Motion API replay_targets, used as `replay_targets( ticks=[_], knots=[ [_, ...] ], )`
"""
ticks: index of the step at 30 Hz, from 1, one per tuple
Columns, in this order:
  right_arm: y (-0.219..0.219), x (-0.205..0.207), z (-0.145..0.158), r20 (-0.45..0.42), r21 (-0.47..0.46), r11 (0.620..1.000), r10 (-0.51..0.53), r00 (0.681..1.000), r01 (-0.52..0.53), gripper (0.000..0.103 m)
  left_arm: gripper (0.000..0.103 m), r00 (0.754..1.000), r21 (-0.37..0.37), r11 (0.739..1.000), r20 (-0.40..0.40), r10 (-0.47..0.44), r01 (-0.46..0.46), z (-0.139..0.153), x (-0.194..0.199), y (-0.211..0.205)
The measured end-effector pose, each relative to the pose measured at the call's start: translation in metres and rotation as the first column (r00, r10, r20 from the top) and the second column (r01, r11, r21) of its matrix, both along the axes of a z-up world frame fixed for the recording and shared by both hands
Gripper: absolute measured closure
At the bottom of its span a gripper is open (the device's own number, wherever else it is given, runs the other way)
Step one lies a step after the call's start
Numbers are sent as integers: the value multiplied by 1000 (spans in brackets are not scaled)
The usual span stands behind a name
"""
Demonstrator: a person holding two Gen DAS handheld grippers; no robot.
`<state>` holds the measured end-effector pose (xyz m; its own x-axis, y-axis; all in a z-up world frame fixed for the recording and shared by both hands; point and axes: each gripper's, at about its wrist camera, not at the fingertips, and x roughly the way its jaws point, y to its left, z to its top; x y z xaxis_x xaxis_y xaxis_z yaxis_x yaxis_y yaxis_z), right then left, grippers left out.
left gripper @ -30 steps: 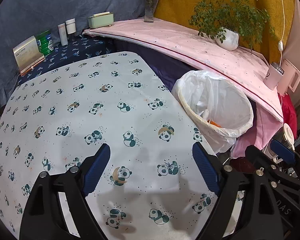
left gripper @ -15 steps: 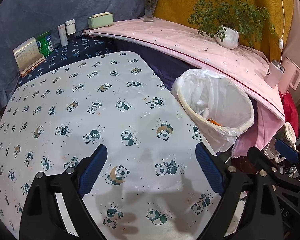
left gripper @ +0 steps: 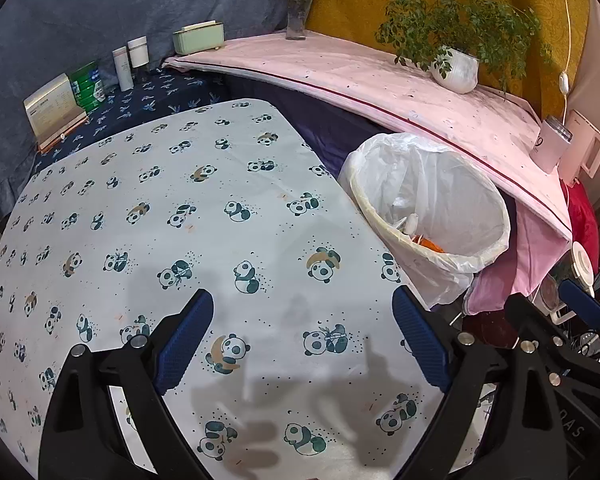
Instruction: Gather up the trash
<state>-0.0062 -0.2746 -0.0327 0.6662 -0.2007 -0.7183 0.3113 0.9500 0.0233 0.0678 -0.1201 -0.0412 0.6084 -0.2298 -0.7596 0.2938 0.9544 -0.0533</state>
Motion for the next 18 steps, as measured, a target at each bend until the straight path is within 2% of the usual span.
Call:
replay_targets(
  ticks=[18],
  knots=[
    [0, 1, 0, 10, -21, 1000, 1, 1000, -1, 24, 14, 999, 16, 999, 34, 30, -31, -1, -1, 0]
  ],
)
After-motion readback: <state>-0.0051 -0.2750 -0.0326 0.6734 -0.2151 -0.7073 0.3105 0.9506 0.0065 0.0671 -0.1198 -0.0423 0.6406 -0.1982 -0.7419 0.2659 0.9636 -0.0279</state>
